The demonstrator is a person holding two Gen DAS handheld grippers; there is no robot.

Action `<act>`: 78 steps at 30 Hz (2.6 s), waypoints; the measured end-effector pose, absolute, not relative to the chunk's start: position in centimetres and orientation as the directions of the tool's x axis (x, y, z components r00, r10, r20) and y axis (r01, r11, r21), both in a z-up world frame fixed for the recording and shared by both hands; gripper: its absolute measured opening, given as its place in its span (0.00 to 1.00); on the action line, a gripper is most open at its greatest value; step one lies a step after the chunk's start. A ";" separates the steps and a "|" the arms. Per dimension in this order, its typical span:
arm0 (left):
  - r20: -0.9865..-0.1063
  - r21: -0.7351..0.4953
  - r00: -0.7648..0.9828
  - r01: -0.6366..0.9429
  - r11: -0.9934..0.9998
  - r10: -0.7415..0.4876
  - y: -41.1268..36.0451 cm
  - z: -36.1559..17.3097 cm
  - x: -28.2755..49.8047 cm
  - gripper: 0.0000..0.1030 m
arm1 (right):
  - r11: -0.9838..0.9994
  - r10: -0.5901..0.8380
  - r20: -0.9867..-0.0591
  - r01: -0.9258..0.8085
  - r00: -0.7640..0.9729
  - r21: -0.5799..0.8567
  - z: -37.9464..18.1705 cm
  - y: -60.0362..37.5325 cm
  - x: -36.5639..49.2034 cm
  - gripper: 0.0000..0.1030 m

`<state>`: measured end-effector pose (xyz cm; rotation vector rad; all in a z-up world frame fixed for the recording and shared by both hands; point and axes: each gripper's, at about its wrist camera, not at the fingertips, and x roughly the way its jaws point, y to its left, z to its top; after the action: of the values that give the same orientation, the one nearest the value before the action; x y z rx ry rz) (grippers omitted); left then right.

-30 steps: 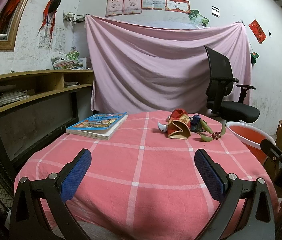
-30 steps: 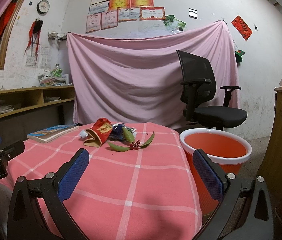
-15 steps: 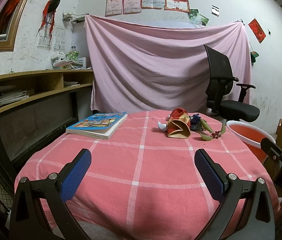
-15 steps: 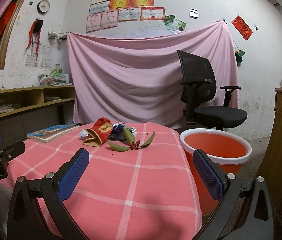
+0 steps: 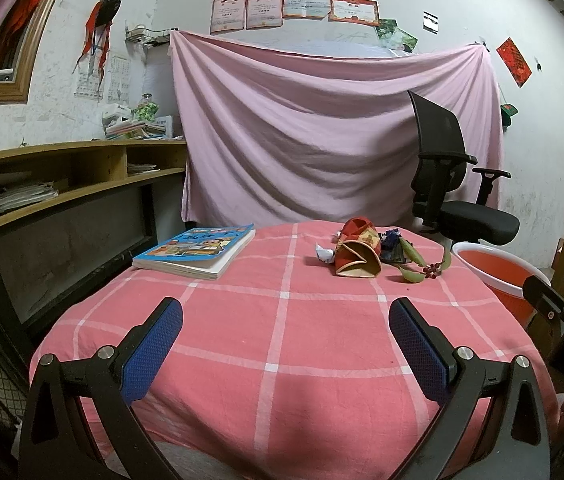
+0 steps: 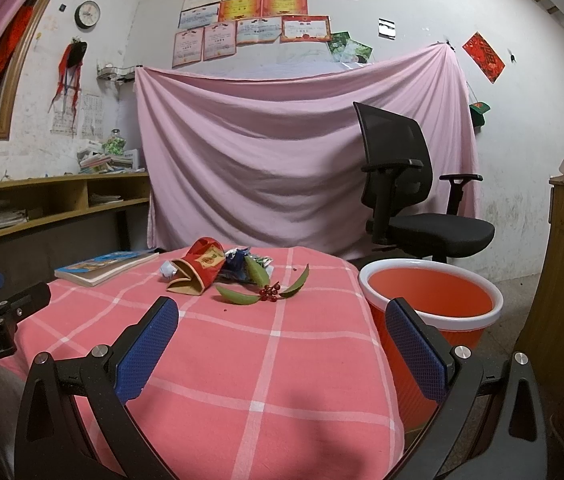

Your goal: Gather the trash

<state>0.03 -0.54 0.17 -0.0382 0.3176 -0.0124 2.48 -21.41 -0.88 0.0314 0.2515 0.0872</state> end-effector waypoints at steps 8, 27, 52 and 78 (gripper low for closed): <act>-0.310 -0.027 0.951 0.004 1.000 -0.012 -0.5 0.1 -0.3 0.98 | 0.996 0.089 -0.244 -0.081 0.966 0.041 -0.7 -21.4 2.4 1.00; -0.254 -0.057 0.967 0.004 0.998 -0.019 -0.9 1.9 -1.1 0.98 | 0.994 0.099 -0.191 -0.088 0.976 0.066 0.4 -21.9 1.6 1.00; -0.184 -0.211 0.983 -0.020 0.977 -0.019 -3.5 7.8 14.1 0.98 | 0.982 0.008 -0.173 0.025 0.985 0.187 4.5 -26.7 15.8 1.00; -0.656 -0.306 0.713 0.047 0.951 -0.247 -2.7 -0.7 22.6 0.64 | 0.960 0.273 -0.576 -0.186 0.770 0.207 -2.0 -23.4 22.7 0.44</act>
<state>22.63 -2.72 -0.71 -0.2774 0.7618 -0.1654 22.66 -23.43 -2.03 0.1413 0.6456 0.2499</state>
